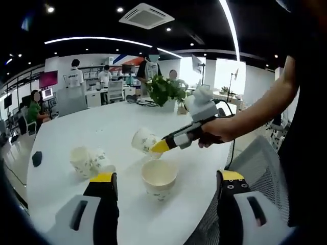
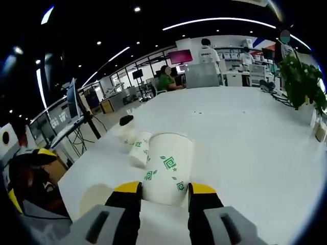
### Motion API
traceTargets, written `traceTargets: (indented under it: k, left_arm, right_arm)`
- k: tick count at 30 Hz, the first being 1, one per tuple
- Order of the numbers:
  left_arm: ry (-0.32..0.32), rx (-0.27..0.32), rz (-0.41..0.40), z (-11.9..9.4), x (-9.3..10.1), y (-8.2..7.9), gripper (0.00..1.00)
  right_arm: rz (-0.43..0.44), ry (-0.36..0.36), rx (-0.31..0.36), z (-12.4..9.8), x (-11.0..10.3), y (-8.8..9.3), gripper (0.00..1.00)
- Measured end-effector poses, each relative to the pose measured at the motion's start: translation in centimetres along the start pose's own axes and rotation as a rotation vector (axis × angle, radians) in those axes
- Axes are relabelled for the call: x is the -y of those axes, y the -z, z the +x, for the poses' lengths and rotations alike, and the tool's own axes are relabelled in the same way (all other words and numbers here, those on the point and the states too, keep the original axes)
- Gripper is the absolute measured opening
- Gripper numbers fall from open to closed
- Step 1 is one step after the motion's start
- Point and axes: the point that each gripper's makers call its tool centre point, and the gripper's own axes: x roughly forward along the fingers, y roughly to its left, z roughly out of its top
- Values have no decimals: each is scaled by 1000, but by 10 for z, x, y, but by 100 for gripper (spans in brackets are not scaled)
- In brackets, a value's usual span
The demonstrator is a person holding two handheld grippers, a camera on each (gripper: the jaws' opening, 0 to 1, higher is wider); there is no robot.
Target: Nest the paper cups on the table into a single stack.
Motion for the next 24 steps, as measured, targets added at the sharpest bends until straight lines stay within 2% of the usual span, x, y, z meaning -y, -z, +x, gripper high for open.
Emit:
traceTargets:
  k: [9,15,24]
  left_arm:
    - [49,-32,56,11,0,-10,63]
    - [75,-24,46,15,-3,-21,54]
    - [104,-16,52,13,-7,-30,50]
  right_arm:
    - [-31,-71,63,-22,-25,-14,34]
    - [-57,-133,98,-35,-44,-24,34]
    - [-125,-213,105,-49,-70,-22,34]
